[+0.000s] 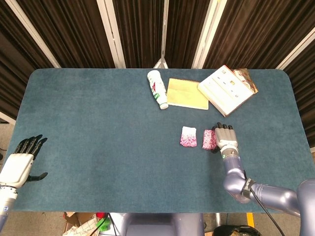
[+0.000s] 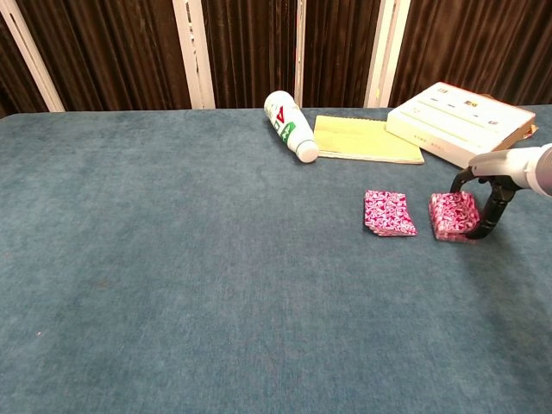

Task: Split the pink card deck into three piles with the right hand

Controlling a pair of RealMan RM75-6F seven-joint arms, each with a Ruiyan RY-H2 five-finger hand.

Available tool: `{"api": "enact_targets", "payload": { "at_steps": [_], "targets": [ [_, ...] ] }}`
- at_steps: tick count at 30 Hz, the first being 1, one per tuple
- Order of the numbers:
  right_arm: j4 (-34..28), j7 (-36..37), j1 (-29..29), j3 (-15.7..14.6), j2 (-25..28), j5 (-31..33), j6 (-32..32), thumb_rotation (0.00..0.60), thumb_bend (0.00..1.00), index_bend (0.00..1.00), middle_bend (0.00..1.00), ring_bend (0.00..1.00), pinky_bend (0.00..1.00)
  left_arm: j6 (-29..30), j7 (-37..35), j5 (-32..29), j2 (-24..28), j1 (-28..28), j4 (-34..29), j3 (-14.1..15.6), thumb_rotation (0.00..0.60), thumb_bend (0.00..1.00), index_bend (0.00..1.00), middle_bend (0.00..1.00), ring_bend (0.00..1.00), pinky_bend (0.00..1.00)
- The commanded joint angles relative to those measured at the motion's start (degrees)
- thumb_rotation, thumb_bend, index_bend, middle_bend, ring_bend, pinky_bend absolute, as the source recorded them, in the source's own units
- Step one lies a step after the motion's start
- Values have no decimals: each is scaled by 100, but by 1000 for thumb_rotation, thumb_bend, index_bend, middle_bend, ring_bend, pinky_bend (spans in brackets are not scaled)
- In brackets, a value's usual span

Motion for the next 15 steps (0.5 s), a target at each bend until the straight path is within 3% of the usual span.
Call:
{"api": "enact_targets", "payload": {
  "at_steps": [1,15],
  "targets": [
    [-25,-4,-3,-8,7,-7,30,600,343,0,0,0,0,6,-4,6,3,1,-3,0,600,64,0,0,0,0],
    [-881,-158,201,206,138,-111,557,600,343,0,0,0,0,24,-38,11,10,8,-4,-6,600,63,0,0,0,0]
  ]
}}
